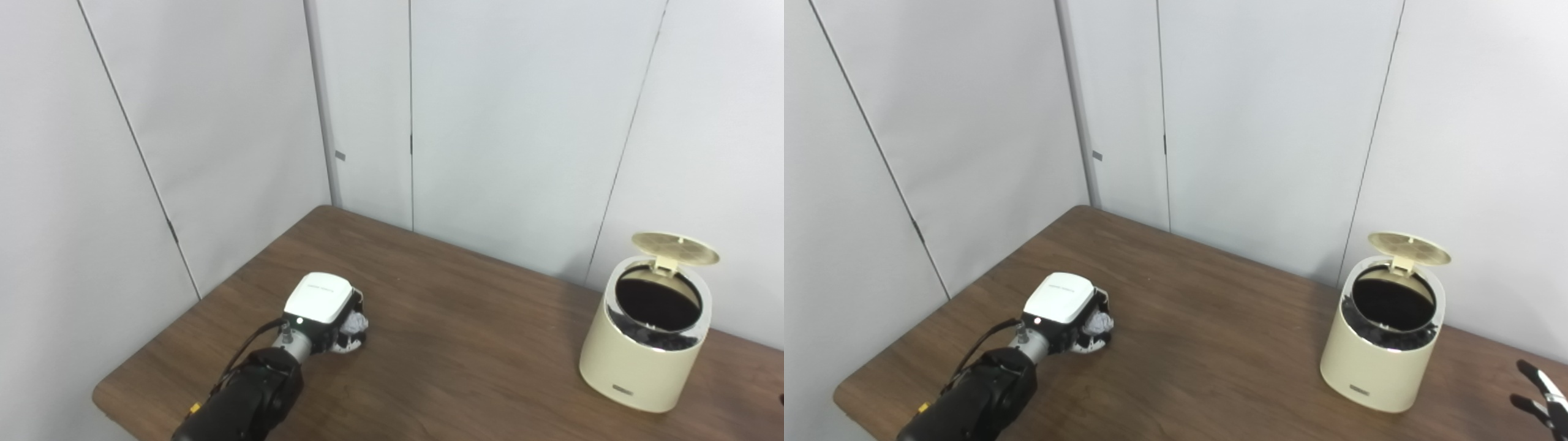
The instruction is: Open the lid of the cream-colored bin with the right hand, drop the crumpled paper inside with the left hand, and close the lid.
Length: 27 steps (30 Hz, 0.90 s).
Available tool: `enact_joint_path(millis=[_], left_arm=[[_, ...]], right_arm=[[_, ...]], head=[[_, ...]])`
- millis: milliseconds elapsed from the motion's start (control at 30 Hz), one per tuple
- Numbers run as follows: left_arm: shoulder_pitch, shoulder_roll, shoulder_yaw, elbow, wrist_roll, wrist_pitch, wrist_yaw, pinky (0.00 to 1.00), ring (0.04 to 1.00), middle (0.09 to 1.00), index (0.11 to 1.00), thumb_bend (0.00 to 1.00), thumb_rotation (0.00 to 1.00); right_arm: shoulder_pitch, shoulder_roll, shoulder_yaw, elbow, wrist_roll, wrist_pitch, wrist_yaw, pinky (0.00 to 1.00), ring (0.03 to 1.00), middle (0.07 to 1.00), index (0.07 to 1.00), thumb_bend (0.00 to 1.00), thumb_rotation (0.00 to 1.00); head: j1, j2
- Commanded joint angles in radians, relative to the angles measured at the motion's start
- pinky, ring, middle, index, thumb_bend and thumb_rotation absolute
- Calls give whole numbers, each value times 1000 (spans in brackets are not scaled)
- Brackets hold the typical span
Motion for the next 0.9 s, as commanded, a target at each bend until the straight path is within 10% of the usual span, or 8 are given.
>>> enact_joint_path(millis=[0,433,867], left_arm=[[8,22,-11,-33,15,5,-40,340,422,474,485,528,0],[-32,-2,66,-242,65,-19,-13,408,435,473,483,528,0],[-137,-84,58,-313,104,-138,64,279,353,471,483,528,0]], right_arm=[[-29,-16,-8,-27,11,-31,-1,413,874,976,946,802,535],[-40,-9,0,-15,6,-31,-4,624,903,979,942,769,501],[-52,8,18,7,-13,-67,-14,824,942,989,963,704,409]], head=[[1,1],[-10,1],[-176,8]])
